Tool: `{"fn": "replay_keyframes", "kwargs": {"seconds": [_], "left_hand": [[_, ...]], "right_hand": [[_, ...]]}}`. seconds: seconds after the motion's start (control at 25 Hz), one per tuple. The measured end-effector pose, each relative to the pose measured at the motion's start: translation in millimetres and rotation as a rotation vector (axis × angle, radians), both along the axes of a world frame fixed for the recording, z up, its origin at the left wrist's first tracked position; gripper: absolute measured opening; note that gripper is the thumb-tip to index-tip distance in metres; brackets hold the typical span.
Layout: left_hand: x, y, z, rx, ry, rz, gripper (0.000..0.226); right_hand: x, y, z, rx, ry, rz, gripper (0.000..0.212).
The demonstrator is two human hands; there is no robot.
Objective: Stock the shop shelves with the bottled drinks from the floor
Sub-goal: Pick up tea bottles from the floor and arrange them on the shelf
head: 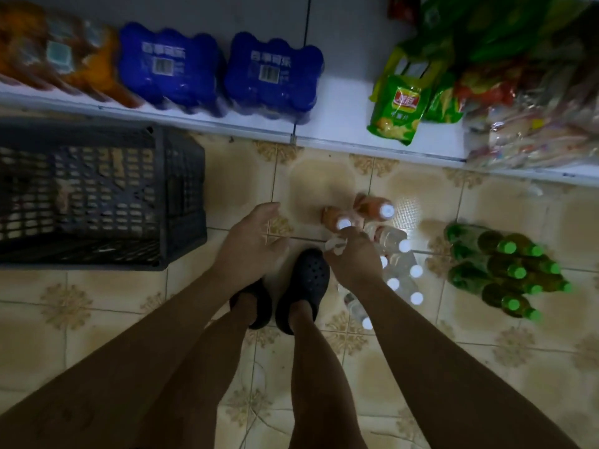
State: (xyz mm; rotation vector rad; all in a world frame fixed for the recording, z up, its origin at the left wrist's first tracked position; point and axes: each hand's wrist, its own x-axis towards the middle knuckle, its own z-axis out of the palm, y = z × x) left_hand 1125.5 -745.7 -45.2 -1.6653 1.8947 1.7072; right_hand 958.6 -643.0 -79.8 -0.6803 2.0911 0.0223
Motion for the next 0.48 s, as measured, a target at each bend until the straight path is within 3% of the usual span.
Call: {"fn": "replay_keyframes", "kwargs": {"seconds": [0.12, 0.28, 0.48], "left_hand": [[-19, 3, -44, 0.012, 0.004, -0.033, 0.06], [-49, 10, -92, 0.028, 0.017, -0.054, 0.059], [-63, 19, -132, 0.05, 0.007, -0.083, 0.061]], "right_hand": [[-13, 1, -47, 0.025, 0.03, -0.01, 0.059], [-28, 2, -102, 0.049, 0.19, 0.13, 0.06], [-38, -4, -159, 0.098, 0.123, 0.214, 0.059]]}}
